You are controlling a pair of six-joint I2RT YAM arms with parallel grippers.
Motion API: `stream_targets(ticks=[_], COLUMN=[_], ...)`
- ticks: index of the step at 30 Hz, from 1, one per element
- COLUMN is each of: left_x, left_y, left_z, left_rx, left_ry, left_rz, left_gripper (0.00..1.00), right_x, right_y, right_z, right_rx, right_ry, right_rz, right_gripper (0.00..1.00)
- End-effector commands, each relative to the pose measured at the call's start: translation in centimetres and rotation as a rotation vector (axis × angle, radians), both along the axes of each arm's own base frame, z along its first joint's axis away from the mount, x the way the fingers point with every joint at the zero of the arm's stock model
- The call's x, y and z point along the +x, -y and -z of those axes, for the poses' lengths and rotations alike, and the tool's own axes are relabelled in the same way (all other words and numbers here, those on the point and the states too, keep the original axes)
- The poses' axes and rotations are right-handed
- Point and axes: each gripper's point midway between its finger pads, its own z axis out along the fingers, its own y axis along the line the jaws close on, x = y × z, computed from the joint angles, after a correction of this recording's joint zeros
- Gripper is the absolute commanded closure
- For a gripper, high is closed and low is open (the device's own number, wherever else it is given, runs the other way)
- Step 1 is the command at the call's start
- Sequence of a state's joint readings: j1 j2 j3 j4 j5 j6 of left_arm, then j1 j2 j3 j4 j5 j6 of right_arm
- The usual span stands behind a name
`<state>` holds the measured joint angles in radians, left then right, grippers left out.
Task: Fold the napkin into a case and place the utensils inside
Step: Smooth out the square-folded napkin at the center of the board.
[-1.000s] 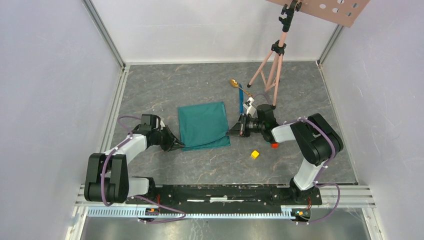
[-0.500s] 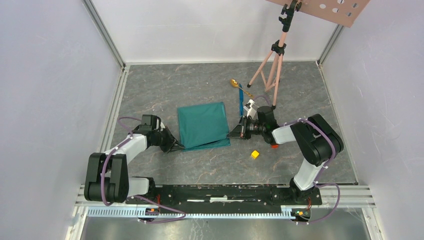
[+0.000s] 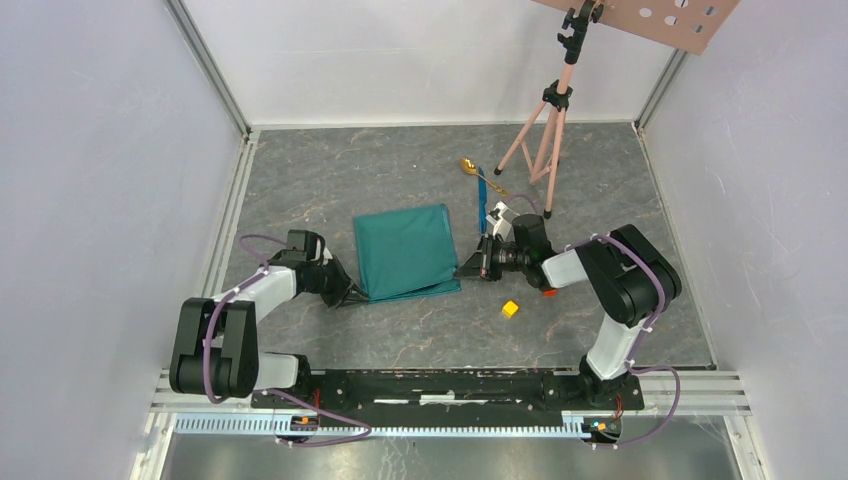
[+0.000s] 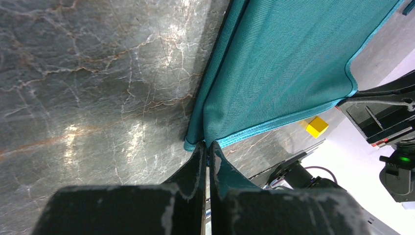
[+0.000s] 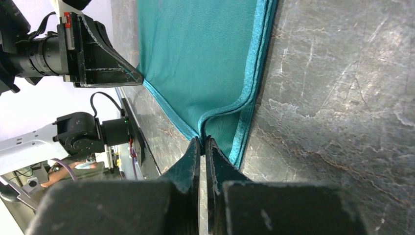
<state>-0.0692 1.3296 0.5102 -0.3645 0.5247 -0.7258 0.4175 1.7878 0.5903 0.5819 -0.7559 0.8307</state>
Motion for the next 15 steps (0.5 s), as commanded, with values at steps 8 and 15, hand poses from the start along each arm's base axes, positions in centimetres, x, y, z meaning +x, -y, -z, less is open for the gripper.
stream_targets(ticks=[8, 15], left_x=[-0.05, -0.13], left_y=[-0.25, -0.33], left_z=[0.51, 0.6], left_rx=[0.025, 0.032], left_ry=[-0.01, -0.015], left_rz=[0.002, 0.001], left_gripper=[0.95, 0.94], right_x=[0.54, -0.09], right_y=[0.18, 0.34], right_z=[0.78, 0.25], right_rx=[-0.043, -0.037], right_ry=[0.058, 0.059], right_rz=[-0.013, -0.016], right_gripper=[1.0, 1.0])
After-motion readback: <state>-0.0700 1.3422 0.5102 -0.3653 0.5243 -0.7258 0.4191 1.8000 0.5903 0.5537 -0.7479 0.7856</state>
